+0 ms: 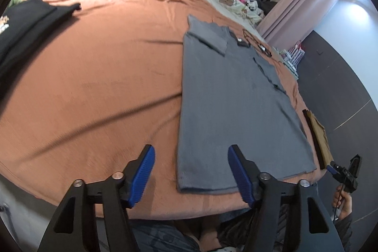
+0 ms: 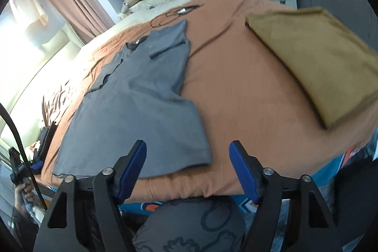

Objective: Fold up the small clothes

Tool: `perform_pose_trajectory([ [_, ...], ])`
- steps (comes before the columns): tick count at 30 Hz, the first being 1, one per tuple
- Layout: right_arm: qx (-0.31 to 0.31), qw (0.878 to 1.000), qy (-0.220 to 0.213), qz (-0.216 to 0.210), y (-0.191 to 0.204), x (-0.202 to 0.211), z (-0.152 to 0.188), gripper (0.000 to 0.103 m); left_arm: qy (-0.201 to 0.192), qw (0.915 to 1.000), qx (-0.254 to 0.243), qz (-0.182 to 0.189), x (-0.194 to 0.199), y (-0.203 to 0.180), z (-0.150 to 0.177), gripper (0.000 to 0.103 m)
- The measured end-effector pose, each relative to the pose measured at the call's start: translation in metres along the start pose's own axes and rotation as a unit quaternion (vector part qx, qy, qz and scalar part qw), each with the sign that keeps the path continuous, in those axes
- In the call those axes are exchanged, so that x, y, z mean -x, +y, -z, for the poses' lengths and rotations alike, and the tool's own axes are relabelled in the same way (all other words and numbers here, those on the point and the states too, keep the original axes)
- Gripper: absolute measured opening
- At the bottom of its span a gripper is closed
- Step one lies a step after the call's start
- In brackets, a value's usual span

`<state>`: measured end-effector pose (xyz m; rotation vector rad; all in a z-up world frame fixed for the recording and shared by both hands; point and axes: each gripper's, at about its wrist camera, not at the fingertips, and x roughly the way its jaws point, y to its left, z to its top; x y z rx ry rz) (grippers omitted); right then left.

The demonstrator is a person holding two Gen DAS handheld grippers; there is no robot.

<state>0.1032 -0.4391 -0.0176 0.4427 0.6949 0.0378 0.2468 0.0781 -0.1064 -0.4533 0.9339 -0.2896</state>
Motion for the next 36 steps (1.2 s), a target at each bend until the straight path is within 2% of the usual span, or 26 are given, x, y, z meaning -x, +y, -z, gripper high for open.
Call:
perform_pose_trajectory([
  [6, -0.035, 0.999, 0.022, -0.024, -0.019, -0.019, -0.002, 0.068, 0.025, 0.9993, 0.025, 0.013, -0.019, 0.006, 0.009, 0.063],
  [13, -0.082, 0.994, 0.046, -0.050, -0.041, -0.037, -0.009, 0.056, 0.047, 0.9946, 0.073, 0.057, -0.033, 0.015, 0.018, 0.062],
  [22, -0.132, 0.985, 0.057, -0.098, -0.063, -0.039, -0.004, 0.056, 0.061, 0.9865, 0.131, 0.077, -0.036, 0.026, 0.029, 0.059],
  [26, -0.151, 0.981, 0.056, -0.111, -0.076, -0.040, -0.002, 0.056, 0.066, 0.9843, 0.138, 0.088, -0.036, 0.027, 0.032, 0.059],
  [31, -0.178, 0.975, 0.051, -0.125, -0.089, -0.046, 0.004, 0.056, 0.077, 0.9748, 0.173, 0.118, -0.034, 0.033, 0.037, 0.059],
  [34, -0.198, 0.970, 0.045, -0.131, -0.092, -0.051, 0.009, 0.056, 0.089, 0.9617, 0.216, 0.144, -0.038, 0.034, 0.044, 0.059],
  [36, -0.209, 0.968, 0.039, -0.133, -0.090, -0.053, 0.014, 0.056, 0.082, 0.9621, 0.220, 0.139, -0.037, 0.032, 0.045, 0.059],
])
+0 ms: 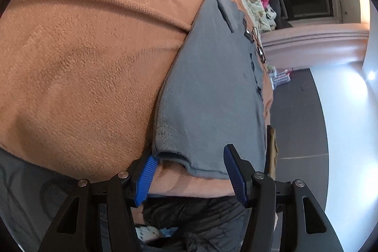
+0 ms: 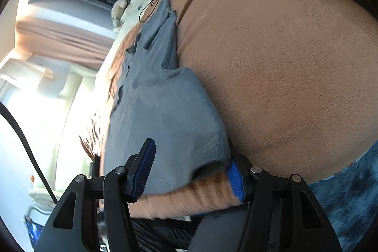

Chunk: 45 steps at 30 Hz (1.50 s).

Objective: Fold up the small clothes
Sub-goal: 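Lower both grippers to the grey shirt's hem and close on it, then lift the hem with both grippers and fold it toward the collar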

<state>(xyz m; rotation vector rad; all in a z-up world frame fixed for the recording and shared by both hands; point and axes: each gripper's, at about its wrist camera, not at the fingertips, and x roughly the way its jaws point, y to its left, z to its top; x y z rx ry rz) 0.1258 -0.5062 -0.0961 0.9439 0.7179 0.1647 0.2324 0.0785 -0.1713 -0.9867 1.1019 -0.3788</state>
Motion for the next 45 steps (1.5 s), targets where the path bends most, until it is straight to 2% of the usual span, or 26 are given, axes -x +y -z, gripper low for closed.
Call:
perform_pose_trajectory([
  [5, -0.007, 1.000, -0.011, -0.001, 0.002, -0.003, 0.010, 0.056, -0.032, 0.9995, 0.008, 0.000, 0.003, -0.001, -0.002, 0.059],
  [8, -0.017, 1.000, -0.016, -0.005, 0.001, -0.002, 0.014, 0.055, -0.057, 0.9982, 0.012, -0.010, 0.007, -0.001, -0.003, 0.055],
  [10, -0.021, 1.000, -0.017, 0.003, 0.002, 0.000, 0.017, 0.049, -0.061, 0.9979, 0.014, -0.014, 0.007, -0.001, -0.001, 0.051],
  [14, -0.022, 1.000, -0.015, 0.001, 0.002, 0.003, 0.020, 0.049, -0.057, 0.9979, 0.014, -0.028, 0.004, 0.001, -0.002, 0.040],
  [17, -0.032, 0.999, -0.015, -0.004, -0.001, 0.000, 0.021, 0.049, -0.059, 0.9978, 0.026, -0.018, 0.000, 0.002, -0.007, 0.040],
  [23, -0.067, 0.997, -0.022, -0.017, -0.006, -0.008, 0.019, 0.049, -0.066, 0.9970, 0.030, -0.027, -0.006, -0.003, -0.009, 0.038],
  [25, -0.078, 0.996, -0.029, -0.015, -0.006, -0.009, 0.018, 0.048, -0.069, 0.9965, 0.036, -0.031, -0.006, -0.001, -0.008, 0.025],
  [26, -0.082, 0.996, -0.032, -0.012, -0.006, -0.009, 0.018, 0.048, -0.069, 0.9962, 0.042, -0.035, -0.007, 0.002, -0.008, 0.013],
  [27, -0.084, 0.996, -0.033, -0.008, -0.007, -0.008, 0.018, 0.043, -0.068, 0.9959, 0.046, -0.038, -0.008, 0.003, -0.009, 0.007],
  [29, -0.092, 0.995, -0.035, 0.010, -0.008, -0.009, 0.018, 0.025, -0.071, 0.9956, 0.051, -0.035, -0.008, 0.006, -0.010, 0.006],
  [30, -0.096, 0.995, -0.036, 0.015, -0.009, -0.008, 0.017, 0.008, -0.074, 0.9953, 0.052, -0.035, -0.005, 0.007, -0.009, 0.006],
  [31, -0.097, 0.994, -0.038, 0.019, -0.008, -0.006, 0.016, 0.002, -0.078, 0.9948, 0.053, -0.039, -0.002, 0.007, -0.009, 0.006],
  [36, -0.078, 0.995, -0.066, 0.015, 0.005, 0.015, 0.019, 0.001, -0.094, 0.9934, 0.042, -0.052, 0.013, -0.001, -0.007, 0.005],
  [45, -0.036, 0.996, -0.079, -0.007, 0.033, 0.028, 0.038, 0.001, -0.129, 0.9910, 0.035, 0.000, 0.046, -0.017, -0.003, 0.004],
])
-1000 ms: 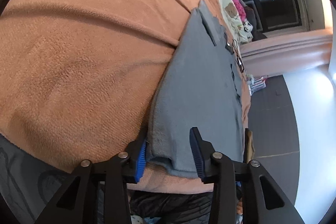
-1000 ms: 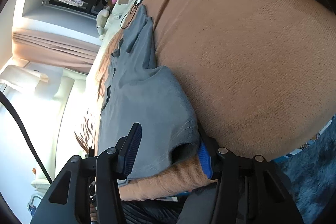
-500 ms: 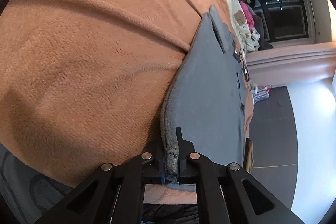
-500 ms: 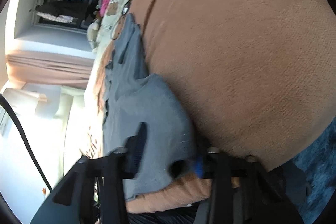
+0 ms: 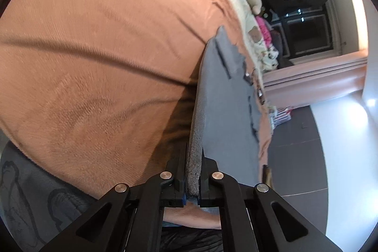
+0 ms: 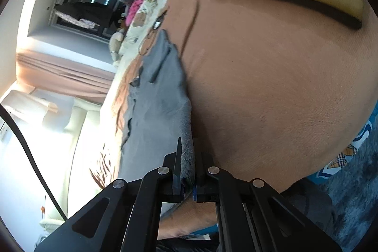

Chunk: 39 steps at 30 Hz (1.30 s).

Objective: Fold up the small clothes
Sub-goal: 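Lift the hem with both grippers and fold it toward the collar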

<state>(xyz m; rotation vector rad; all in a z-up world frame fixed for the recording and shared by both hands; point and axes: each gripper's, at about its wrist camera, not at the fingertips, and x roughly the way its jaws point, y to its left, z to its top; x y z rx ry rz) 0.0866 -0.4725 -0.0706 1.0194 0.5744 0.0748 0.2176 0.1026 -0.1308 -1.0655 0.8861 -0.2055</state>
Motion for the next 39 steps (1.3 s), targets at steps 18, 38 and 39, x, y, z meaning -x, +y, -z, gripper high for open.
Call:
perform_pose_trajectory([
  [18, 0.048, 0.998, -0.033, -0.040, 0.013, 0.049, 0.033, 0.001, -0.043, 0.9945, -0.004, 0.095, 0.075, -0.019, 0.009, 0.004],
  [38, 0.085, 0.993, -0.038, -0.069, -0.005, 0.098, 0.065, 0.000, -0.072, 0.9871, -0.012, 0.142, 0.165, -0.019, 0.050, 0.004],
  [39, 0.085, 0.993, -0.037, -0.069, -0.005, 0.100, 0.065, 0.000, -0.071, 0.9872, -0.010, 0.142, 0.169, -0.017, 0.054, 0.004],
])
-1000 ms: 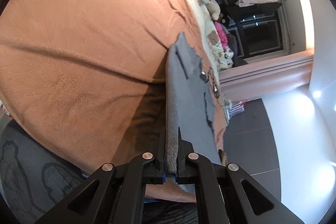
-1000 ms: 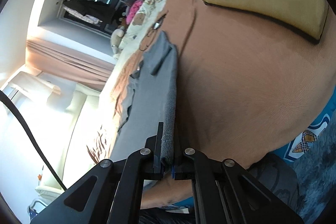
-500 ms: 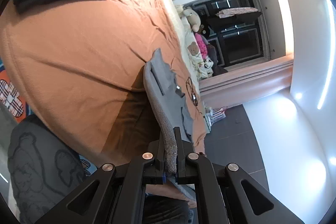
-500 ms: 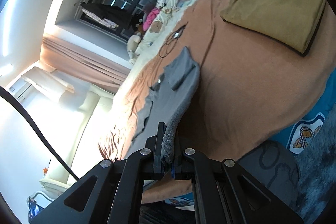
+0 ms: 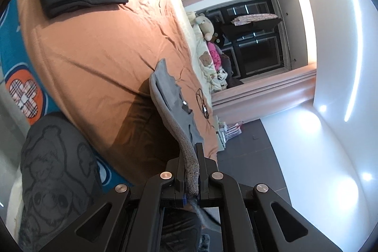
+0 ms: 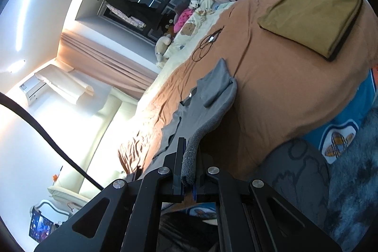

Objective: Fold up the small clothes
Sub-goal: 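Lift the hem with both grippers and fold it toward the collar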

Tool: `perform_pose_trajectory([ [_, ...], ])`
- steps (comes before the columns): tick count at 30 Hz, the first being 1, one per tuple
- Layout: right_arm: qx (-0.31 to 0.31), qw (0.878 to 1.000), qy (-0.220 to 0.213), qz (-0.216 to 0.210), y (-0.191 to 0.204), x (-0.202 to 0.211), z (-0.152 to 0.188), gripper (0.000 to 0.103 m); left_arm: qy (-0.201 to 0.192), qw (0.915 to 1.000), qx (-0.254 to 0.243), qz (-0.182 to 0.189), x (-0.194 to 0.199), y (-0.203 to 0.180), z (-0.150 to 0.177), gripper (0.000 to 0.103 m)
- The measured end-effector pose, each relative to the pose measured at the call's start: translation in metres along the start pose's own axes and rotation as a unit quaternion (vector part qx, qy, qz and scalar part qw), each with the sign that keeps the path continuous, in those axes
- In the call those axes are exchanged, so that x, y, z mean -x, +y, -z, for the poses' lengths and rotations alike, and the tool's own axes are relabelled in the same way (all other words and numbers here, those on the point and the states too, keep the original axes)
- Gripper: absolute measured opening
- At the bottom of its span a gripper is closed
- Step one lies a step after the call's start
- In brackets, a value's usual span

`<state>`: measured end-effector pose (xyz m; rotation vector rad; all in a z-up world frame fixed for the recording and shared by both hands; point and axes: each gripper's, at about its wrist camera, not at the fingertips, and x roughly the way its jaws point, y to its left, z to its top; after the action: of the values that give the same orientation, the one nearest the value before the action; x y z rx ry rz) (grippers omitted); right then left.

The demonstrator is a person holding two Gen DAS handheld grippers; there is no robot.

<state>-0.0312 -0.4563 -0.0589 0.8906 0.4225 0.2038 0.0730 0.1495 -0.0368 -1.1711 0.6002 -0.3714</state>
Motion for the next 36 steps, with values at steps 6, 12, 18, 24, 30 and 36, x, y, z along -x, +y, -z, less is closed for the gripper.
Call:
perform_pose_trajectory([
  [6, 0.002, 1.000, 0.006, 0.003, -0.005, 0.015, 0.005, 0.000, -0.001, 0.9999, 0.010, -0.001, 0.025, 0.004, 0.016, 0.004],
  [12, -0.008, 1.000, 0.009, -0.026, 0.000, 0.018, -0.001, 0.000, -0.011, 0.9993, 0.036, 0.003, 0.041, 0.010, 0.027, 0.004],
  [18, -0.014, 0.999, 0.010, -0.039, -0.014, -0.003, -0.016, 0.001, -0.014, 0.9997, 0.019, 0.002, 0.030, -0.002, 0.015, 0.004],
  [24, -0.008, 0.999, 0.001, -0.042, -0.016, -0.037, -0.044, 0.001, -0.020, 0.9998, 0.004, 0.001, 0.003, -0.019, -0.013, 0.004],
  [30, 0.006, 0.999, -0.008, -0.046, -0.013, -0.073, -0.066, 0.000, -0.026, 0.9996, -0.010, 0.002, -0.029, -0.039, -0.043, 0.004],
  [36, 0.011, 0.999, -0.012, -0.044, -0.009, -0.116, -0.089, 0.001, -0.026, 0.9992, -0.027, -0.009, -0.067, -0.057, -0.075, 0.004],
])
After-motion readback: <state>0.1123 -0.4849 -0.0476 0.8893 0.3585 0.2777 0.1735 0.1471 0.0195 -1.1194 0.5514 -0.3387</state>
